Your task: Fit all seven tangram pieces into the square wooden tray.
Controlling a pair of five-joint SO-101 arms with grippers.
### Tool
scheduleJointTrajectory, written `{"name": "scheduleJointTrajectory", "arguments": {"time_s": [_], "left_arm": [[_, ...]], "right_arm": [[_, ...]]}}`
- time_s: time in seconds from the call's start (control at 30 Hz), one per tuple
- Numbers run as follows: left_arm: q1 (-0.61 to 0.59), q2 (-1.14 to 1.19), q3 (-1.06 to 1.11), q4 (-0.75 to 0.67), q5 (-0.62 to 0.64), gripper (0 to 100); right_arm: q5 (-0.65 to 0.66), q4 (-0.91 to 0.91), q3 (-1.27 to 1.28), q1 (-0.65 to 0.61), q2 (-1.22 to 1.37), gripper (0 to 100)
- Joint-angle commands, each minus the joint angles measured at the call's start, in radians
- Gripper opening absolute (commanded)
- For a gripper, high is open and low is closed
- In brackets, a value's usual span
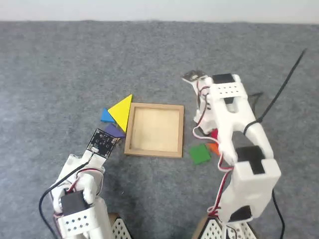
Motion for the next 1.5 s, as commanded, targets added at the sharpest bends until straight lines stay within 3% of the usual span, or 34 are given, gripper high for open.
{"name": "scheduleJointTrajectory", "arguments": {"time_s": [0.0, 0.07, 0.13, 0.5, 0.7, 1.17, 1.47], "left_arm": [[-0.006, -0.018, -0.016, 0.009, -0.008, 12], [-0.006, -0.018, -0.016, 0.009, -0.008, 12], [-0.006, -0.018, -0.016, 0.009, -0.008, 12], [-0.006, -0.018, -0.016, 0.009, -0.008, 12], [-0.006, -0.018, -0.016, 0.009, -0.008, 12], [-0.006, -0.018, -0.016, 0.009, -0.008, 12], [-0.006, -0.018, -0.016, 0.009, -0.038, 12]], "right_arm": [[0.103, -0.056, -0.011, 0.048, 0.067, 46.1], [0.117, -0.081, -0.012, 0.042, 0.104, 51.2], [0.118, -0.093, -0.014, 0.027, 0.116, 49.9], [0.140, -0.096, -0.032, 0.022, 0.170, 23.0], [0.140, -0.096, -0.032, 0.022, 0.174, 13.5], [0.130, -0.042, -0.023, 0.024, 0.082, 12.5], [0.138, -0.050, 0.129, 0.018, -0.165, 12.6]]}}
